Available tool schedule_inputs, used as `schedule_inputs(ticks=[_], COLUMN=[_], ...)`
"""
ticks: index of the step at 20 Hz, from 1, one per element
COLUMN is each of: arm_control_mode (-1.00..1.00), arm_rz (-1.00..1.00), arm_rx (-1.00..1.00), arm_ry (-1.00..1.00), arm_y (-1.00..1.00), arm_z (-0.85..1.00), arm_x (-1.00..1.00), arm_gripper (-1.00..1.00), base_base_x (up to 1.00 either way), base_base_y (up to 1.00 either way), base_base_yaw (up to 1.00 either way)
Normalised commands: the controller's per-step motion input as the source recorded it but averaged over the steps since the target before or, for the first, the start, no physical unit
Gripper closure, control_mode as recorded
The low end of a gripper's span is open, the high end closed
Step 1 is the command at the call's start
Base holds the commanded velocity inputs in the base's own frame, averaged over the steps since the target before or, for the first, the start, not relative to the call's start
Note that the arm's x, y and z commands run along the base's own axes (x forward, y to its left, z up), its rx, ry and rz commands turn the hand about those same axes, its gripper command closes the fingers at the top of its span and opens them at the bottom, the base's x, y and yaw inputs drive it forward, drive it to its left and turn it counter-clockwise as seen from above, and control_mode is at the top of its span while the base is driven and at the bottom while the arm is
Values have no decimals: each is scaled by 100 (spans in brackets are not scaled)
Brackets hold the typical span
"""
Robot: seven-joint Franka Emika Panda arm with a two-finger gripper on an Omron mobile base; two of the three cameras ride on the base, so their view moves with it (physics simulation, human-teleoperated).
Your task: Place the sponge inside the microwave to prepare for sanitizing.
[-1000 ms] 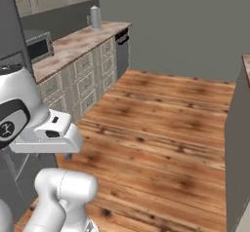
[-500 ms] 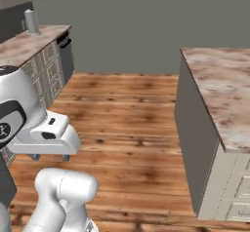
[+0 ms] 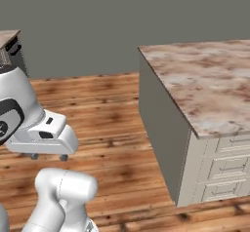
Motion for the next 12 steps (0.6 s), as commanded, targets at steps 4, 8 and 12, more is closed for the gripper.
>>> schedule_inputs(ticks=[4, 8, 12], arm_control_mode=[100, 100, 100], arm_rz=[0, 0, 0], arm_rx=[0, 0, 0], arm_ry=[0, 0, 0], arm_y=[0, 0, 0], arm_z=[0, 0, 0], arm_x=[0, 0, 0], arm_gripper=[-100, -100, -100], base_base_x=[37, 66, 34], base_base_y=[33, 22, 37], base_base_yaw=[9, 35, 26])
